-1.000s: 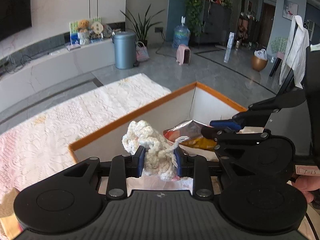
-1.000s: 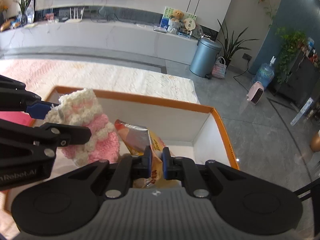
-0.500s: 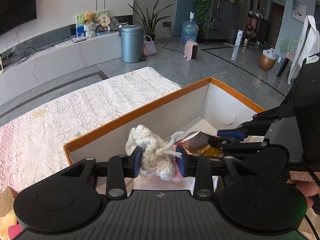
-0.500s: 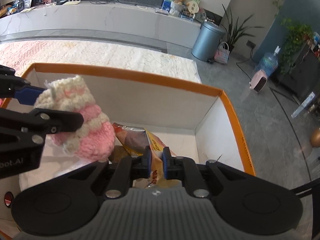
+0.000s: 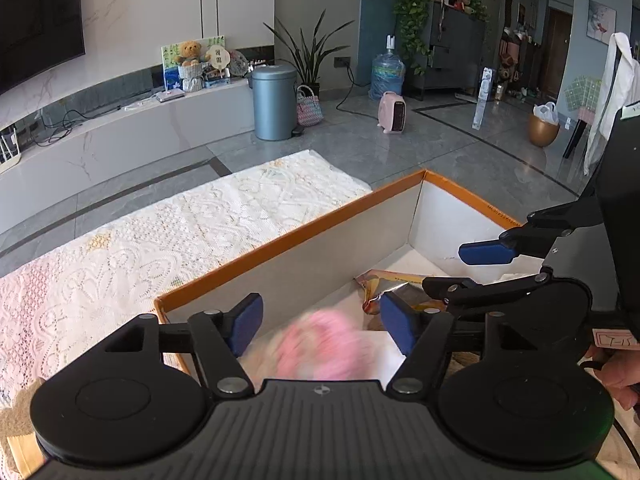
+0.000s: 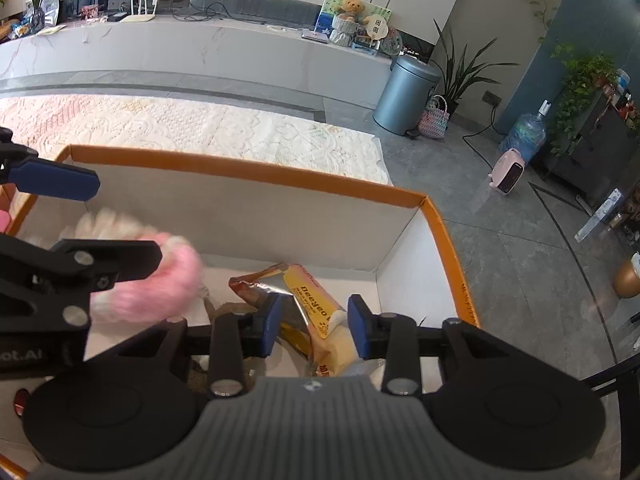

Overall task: Organize soft objects
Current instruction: 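Withdraw both tools back over the remaining items on the bed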

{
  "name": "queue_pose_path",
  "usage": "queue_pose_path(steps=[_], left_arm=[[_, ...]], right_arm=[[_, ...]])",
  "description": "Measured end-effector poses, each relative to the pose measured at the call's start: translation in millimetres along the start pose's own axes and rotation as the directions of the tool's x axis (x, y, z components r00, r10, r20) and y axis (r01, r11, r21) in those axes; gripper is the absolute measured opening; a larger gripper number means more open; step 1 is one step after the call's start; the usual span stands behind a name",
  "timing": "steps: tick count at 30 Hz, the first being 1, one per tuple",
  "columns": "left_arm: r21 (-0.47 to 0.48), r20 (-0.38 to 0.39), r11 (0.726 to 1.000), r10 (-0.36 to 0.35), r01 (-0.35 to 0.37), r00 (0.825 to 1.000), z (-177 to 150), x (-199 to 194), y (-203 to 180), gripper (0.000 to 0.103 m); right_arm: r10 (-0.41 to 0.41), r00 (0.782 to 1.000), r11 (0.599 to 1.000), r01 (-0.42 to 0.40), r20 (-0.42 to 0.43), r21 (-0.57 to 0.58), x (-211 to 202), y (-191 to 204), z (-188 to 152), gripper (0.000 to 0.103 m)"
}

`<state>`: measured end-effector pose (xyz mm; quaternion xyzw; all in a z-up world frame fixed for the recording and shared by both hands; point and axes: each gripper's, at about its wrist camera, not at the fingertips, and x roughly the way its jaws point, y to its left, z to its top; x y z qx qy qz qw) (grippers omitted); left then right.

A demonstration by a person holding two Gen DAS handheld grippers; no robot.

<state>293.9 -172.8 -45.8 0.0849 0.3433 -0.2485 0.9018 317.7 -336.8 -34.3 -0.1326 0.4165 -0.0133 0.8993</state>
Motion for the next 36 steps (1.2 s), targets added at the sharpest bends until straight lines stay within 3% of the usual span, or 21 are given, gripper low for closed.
queue_pose_path(steps=[9,15,22,28,36], left_arm=[[-0.025,0.091,0.999,-0.02,0.022,0.996,-3,-44,1,0.081],[-0.009,0.175,1.0,0.022,-0.02,0.984,-23,-89,2,0.081],[-0.09,0.238,0.992,0.106,-0.087,0.965,-65,-144,17,0.081],[-0.187,0.2,0.97,0.191,-0.154,0.961,-106,-174,37,0.079],[-0.256,0.109,0.939,0.264,-0.23,0.958,-152,-195,61,0.079]], right_arm=[[-0.018,0.998,0.999,0.017,0.064,0.028,-42,-3,-7,0.053],[-0.013,0.985,0.997,-0.001,0.169,0.083,-89,17,-27,0.063],[0.031,0.961,0.988,-0.071,0.274,0.136,-130,64,-59,0.067],[0.071,0.951,0.977,-0.128,0.301,0.173,-151,106,-81,0.068],[0.157,0.946,0.969,-0.203,0.285,0.138,-167,159,-97,0.068]])
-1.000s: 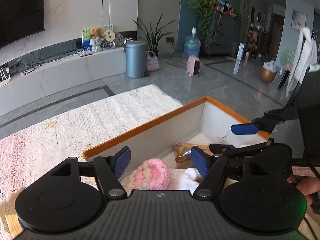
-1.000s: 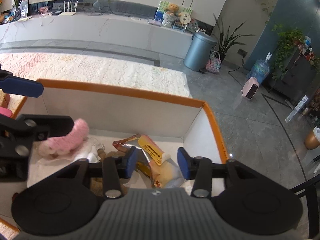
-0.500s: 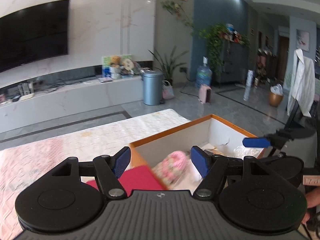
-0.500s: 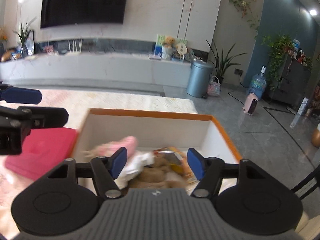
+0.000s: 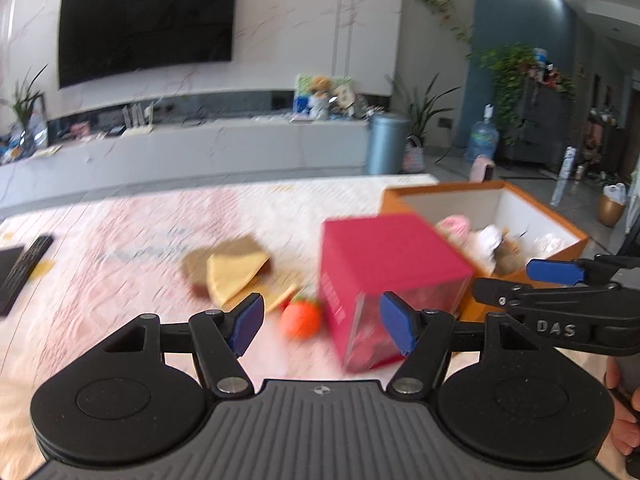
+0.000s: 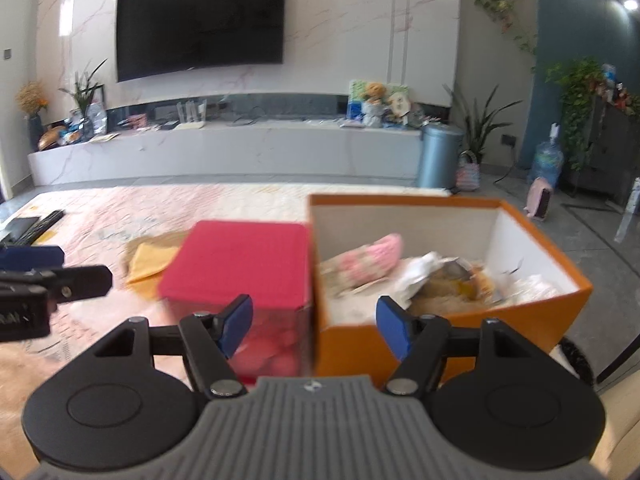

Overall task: Organize soft objects
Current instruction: 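Withdraw both tools back over the remaining items on the bed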

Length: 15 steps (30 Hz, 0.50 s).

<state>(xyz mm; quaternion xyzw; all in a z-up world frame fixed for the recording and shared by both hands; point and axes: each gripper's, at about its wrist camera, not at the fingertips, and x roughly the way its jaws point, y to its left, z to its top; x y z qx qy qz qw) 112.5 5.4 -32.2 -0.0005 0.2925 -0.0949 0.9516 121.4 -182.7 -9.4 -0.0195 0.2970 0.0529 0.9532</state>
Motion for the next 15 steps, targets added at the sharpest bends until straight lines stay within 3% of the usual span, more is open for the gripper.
queue_pose_path(steps=[7,15], left_arm=[[-0.01,-0.06,0.999,0.049,-0.049,0.997,-19,-12,28,0.078],[-0.035,-0.109,0.997,0.067,-0.071,0.992,-29,-15,65,0.078]], right_arm=[[0.087,0.995,0.994,-0.09,-0.04,-0.067,2,43,-11,0.067],[0.157,0.983,0.975,-0.169,-0.092,-0.147,18,86,-17,0.053]])
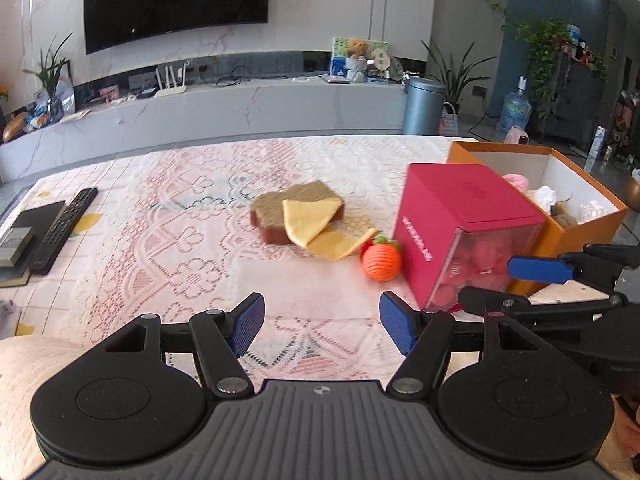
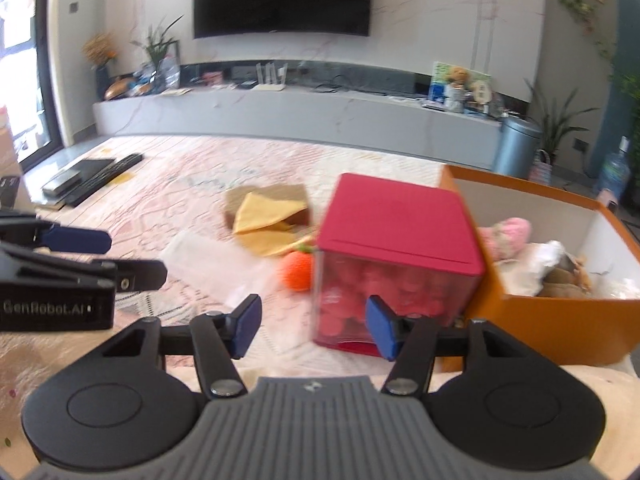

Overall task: Organize soft objects
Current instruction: 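Withdraw both tools back over the remaining items on the bed, then grasp the clear plastic bag with the left gripper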

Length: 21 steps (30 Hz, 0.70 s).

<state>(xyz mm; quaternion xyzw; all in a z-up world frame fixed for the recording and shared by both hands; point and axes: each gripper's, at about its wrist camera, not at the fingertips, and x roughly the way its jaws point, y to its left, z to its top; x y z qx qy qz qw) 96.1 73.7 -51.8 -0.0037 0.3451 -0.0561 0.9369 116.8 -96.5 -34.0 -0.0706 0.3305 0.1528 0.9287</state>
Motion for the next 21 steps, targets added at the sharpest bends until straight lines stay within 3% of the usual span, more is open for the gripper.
queue_pose_path(steps=[6,10,16,21], left_arm=[[-0.094,-0.077,0.996,-0.014,0.007,0.997,-6,18,20,0.072],[-0.126,-0.089,0.991,-0.043,0.031,0.995,2,22,31,0.072],[-0.092,-0.146,0.996,-0.004,-0.01,0.989,22,44,41,0.072],[-0.221,-0.189,0.975,-0.033,-0.01,0.981,31,75,63,0.077]], right_arm=[[0.002,1.0,0.997,-0.003,-0.025,-0.073,21,24,2,0.049],[0.008,0.999,0.993,-0.013,-0.043,-0.117,38,36,7,0.047],[0.012,0.999,0.988,-0.019,-0.052,-0.152,67,45,24,0.041],[0.032,0.997,0.979,-0.046,-0.069,-0.198,97,52,40,0.037]])
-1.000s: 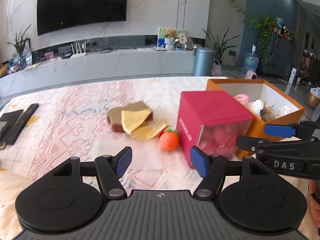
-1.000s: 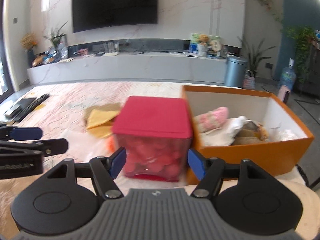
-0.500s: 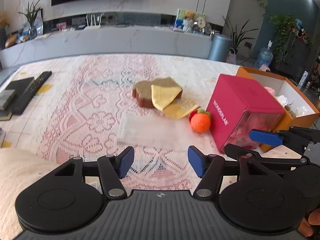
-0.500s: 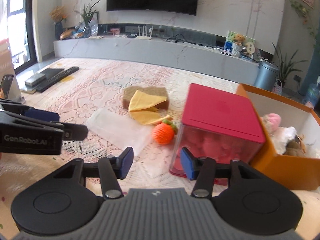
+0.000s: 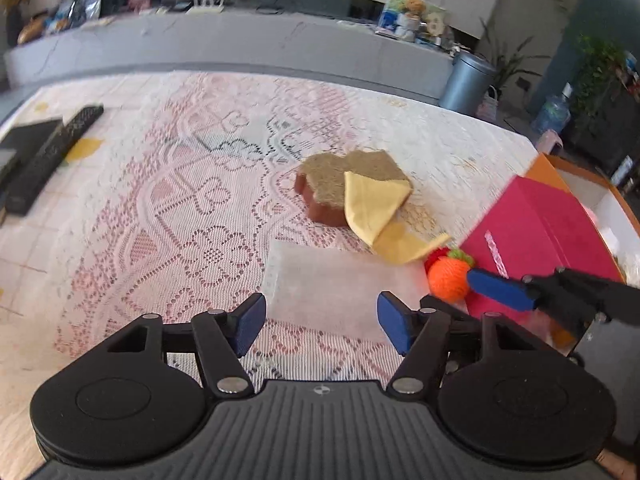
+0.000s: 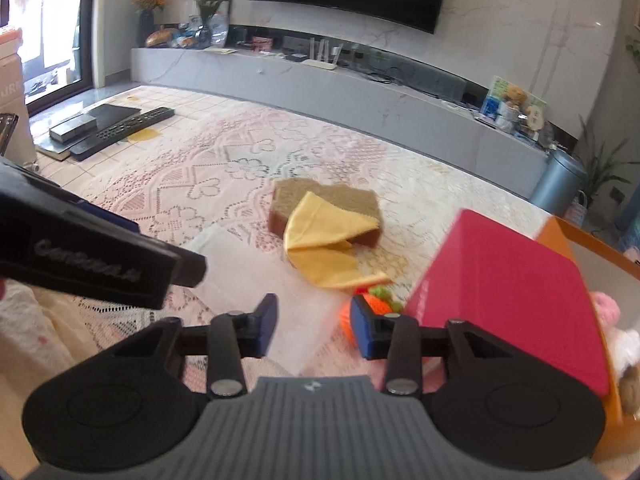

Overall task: Organize soft objects
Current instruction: 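Grasp the clear plastic bag with the left gripper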

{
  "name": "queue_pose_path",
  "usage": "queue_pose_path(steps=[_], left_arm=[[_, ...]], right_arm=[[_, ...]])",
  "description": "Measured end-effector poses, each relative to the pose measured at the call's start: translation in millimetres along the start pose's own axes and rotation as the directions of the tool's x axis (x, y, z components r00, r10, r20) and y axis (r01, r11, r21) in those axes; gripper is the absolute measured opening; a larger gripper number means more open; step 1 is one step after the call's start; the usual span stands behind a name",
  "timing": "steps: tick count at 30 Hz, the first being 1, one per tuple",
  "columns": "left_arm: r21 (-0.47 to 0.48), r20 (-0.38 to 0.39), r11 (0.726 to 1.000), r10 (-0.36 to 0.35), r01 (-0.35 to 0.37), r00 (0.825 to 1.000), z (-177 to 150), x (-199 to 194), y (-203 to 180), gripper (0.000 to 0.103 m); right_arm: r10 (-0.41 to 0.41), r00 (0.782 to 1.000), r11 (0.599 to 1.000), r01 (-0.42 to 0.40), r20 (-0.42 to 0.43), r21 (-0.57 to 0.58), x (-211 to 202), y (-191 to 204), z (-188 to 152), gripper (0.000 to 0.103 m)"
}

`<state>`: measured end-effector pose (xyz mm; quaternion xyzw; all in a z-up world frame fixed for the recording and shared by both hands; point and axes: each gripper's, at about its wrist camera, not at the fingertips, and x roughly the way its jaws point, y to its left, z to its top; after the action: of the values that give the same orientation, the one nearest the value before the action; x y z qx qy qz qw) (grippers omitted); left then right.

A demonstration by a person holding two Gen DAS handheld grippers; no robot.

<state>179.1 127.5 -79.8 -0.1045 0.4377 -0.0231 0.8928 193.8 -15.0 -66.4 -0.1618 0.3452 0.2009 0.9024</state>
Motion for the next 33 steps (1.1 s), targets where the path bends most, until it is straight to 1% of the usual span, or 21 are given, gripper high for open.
queue_pose_path(steps=[2,5,7,9,11,13,15,17,18,19,21,23,26,27,28,29,33], left_arm=[[-0.034,-0.015,0.999,0.012,-0.012,1.0,6,10,6,0.077],[-0.052,-0.022,0.999,0.014,-0.015,1.0,10,26,9,0.08],[-0.062,-0.033,0.998,0.01,-0.012,0.999,11,36,10,0.081],[-0.082,-0.048,0.997,0.0,-0.004,0.999,10,43,13,0.081],[-0.093,-0.065,0.996,-0.006,0.0,0.998,9,50,15,0.081],[-0.102,-0.088,0.995,-0.013,0.004,0.996,7,56,16,0.081],[-0.109,-0.092,0.994,-0.025,0.015,0.995,6,58,17,0.08],[-0.106,-0.087,0.994,-0.037,0.027,0.996,6,59,16,0.079],[-0.104,-0.084,0.994,-0.049,0.04,0.995,5,59,15,0.074],[-0.098,-0.084,0.994,-0.063,0.055,0.994,5,59,13,0.073],[-0.075,-0.092,0.994,-0.09,0.083,0.992,3,61,7,0.067],[-0.042,-0.089,0.997,-0.075,0.072,0.993,2,62,0,0.065],[-0.034,-0.086,0.996,-0.088,0.085,0.992,3,64,-4,0.053],[-0.032,-0.084,0.995,-0.095,0.093,0.992,3,64,-4,0.043],[-0.026,-0.087,0.994,-0.109,0.107,0.99,3,64,-5,0.037],[-0.019,-0.089,0.993,-0.12,0.119,0.989,3,65,-7,0.026],[-0.015,-0.088,0.994,-0.107,0.106,0.99,2,70,-10,0.014]], right_arm=[[0.005,1.0,1.0,-0.005,-0.017,-0.016,16,4,3,0.037],[0.001,1.0,0.999,-0.002,-0.028,-0.042,34,9,6,0.037],[-0.016,0.999,0.998,0.014,-0.035,-0.057,45,12,7,0.036],[-0.012,0.999,0.998,0.009,-0.048,-0.054,55,11,7,0.036],[-0.013,0.998,0.999,0.01,-0.063,-0.049,64,9,7,0.034],[-0.004,0.997,0.999,0.001,-0.082,-0.038,71,8,5,0.029],[0.009,0.995,1.0,-0.011,-0.097,-0.022,75,7,1,0.027],[0.012,0.996,1.0,-0.014,-0.089,-0.017,75,7,0,0.027],[0.015,0.996,1.0,-0.016,-0.088,-0.014,75,7,0,0.027],[0.019,0.996,1.0,-0.02,-0.088,-0.007,75,6,0,0.027],[0.03,0.996,1.0,-0.03,-0.085,0.005,75,5,-1,0.027],[0.036,0.996,0.999,-0.035,-0.083,0.013,75,4,-1,0.027],[0.039,0.996,0.999,-0.038,-0.08,0.019,75,4,-2,0.026],[0.043,0.996,0.999,-0.042,-0.079,0.023,75,3,-2,0.026],[0.046,0.996,0.999,-0.044,-0.079,0.024,76,3,-2,0.026],[0.049,0.996,0.999,-0.047,-0.078,0.026,76,3,-2,0.026],[0.047,0.996,0.999,-0.046,-0.069,0.015,75,4,-4,0.025]])
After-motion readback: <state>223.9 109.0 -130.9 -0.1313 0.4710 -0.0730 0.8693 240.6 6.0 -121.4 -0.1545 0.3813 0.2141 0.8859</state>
